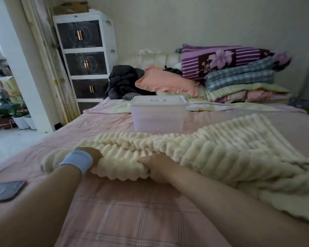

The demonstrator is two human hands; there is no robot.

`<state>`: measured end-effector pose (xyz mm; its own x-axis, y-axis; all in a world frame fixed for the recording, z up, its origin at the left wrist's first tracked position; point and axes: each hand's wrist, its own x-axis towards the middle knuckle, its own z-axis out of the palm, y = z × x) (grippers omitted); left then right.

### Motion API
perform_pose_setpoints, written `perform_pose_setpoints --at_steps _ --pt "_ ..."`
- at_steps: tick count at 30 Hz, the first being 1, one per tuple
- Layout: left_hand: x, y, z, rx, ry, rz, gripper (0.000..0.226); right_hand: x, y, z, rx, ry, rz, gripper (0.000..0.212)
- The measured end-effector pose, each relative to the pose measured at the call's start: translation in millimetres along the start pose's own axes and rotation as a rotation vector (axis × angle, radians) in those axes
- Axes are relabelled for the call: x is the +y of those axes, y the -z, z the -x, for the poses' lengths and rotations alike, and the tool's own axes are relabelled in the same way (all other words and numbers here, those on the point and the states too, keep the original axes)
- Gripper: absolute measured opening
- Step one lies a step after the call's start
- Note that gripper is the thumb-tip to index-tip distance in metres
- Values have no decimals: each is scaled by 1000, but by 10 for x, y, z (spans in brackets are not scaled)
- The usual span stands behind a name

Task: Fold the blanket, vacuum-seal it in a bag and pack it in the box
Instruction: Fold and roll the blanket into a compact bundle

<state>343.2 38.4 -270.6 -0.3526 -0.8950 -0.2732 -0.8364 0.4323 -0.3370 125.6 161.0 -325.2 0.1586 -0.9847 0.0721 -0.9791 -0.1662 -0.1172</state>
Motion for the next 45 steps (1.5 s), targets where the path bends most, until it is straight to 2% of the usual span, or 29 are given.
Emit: perform_pose_setpoints --at_steps 2,5,7,9,12,14,16,20,22,24,26,28,30,32,34,36,37,39,41,42,43,45 --pt "94 -137 108 -118 -16 63 46 -119 -68 156 -47 2 -2 50" --pt "434 -170 231 -178 -65 170 69 -81 -21 434 12 5 -24 34" --pt "732 -43 314 -53 -90 153 69 56 99 674 99 -34 -34 35" --pt "1095 137 387 166 -152 183 64 291 207 966 203 -78 -11 29" --pt "1665 371 552 443 -319 287 47 681 337 1472 304 -198 67 20" --pt "2090 501 699 594 -458 276 38 964 401 1845 332 -323 109 20" --pt "2535 626 849 648 -583 249 30 1255 446 2193 283 -459 141 22" --pt "3363 739 979 540 -691 104 26 1786 393 2798 183 -668 87 27" --pt "3682 688 902 549 -719 -3 33 2017 320 3018 75 -710 -12 41" --pt "3882 558 729 502 -690 -18 51 2176 239 3153 -92 -685 -104 76" --pt "3983 471 550 393 -661 14 74 2328 91 3194 -168 -655 -38 101" --pt "4030 451 419 299 -657 13 94 2404 -51 3160 -126 -646 69 89" --pt "4056 449 361 304 -636 0 102 2445 -84 3078 -15 -671 104 58" --pt "4092 457 334 468 -618 -39 101 2465 -36 2987 69 -716 103 32" --pt "4139 499 324 683 -615 -60 102 2489 100 2926 178 -692 76 27" --pt "4179 592 350 783 -691 -43 104 2534 315 2895 257 -713 -21 18" --pt "4207 636 374 777 -737 -28 104 2568 439 2871 271 -726 -141 10" --pt "4284 757 472 690 -768 33 96 2648 690 2824 344 -702 -322 14" --pt "4352 979 519 572 -731 188 57 2745 948 2794 430 -647 -363 18" --pt "4375 1123 498 488 -703 261 33 2808 1065 2789 439 -629 -338 21" --pt "4382 1271 475 400 -680 307 19 2892 1155 2788 420 -631 -279 25" --pt "4377 1627 403 249 -660 292 20 3075 1321 2786 301 -663 -54 28"
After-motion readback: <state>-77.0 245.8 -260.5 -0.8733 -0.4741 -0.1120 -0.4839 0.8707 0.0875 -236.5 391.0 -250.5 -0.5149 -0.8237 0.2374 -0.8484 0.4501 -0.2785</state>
